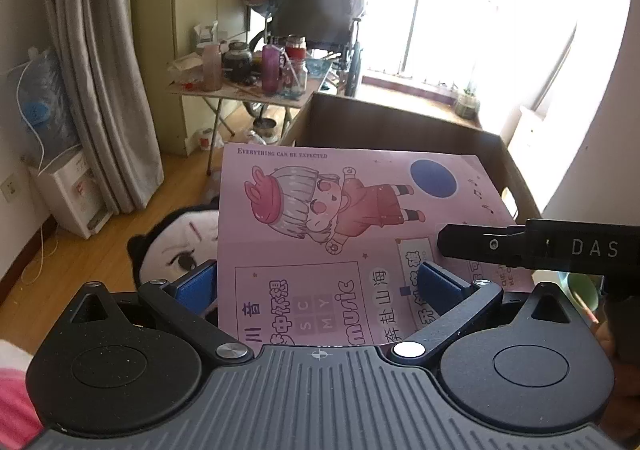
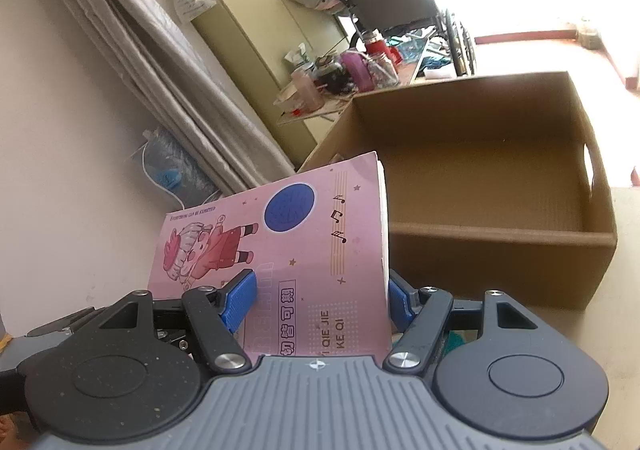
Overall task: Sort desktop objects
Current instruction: 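Carry the pink booklet with the left gripper over the cardboard box, then lower the booklet into the box and open the left gripper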
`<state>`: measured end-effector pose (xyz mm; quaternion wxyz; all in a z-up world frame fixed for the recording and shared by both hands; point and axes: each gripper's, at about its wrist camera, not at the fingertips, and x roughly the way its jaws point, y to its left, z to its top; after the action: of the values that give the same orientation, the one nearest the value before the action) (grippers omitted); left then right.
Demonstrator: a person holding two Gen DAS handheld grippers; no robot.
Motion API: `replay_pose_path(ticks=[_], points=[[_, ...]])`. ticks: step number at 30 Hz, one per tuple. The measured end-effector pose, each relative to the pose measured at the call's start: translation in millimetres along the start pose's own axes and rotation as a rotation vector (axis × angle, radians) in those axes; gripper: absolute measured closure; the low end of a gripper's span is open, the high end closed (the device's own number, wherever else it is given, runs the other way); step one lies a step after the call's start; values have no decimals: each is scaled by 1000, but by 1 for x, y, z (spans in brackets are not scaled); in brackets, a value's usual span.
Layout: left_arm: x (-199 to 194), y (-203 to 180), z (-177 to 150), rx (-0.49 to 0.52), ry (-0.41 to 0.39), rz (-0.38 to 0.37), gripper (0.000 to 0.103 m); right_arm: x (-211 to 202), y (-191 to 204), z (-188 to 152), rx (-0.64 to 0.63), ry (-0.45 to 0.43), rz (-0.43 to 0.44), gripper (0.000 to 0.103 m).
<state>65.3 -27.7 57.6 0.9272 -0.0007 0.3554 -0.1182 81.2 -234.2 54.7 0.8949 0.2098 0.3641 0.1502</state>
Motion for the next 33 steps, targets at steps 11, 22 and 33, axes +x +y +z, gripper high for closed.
replay_pose_path(ticks=[11, 22, 33], points=[[26, -21, 35, 63, -24, -46, 0, 9, -24, 43, 41, -64, -29, 32], [84, -46, 74, 165, 5, -132, 0, 38, -75, 82, 148, -87, -89, 32], [170, -75, 79, 233, 198, -243, 0, 82, -140, 87, 239, 21, -222, 32]])
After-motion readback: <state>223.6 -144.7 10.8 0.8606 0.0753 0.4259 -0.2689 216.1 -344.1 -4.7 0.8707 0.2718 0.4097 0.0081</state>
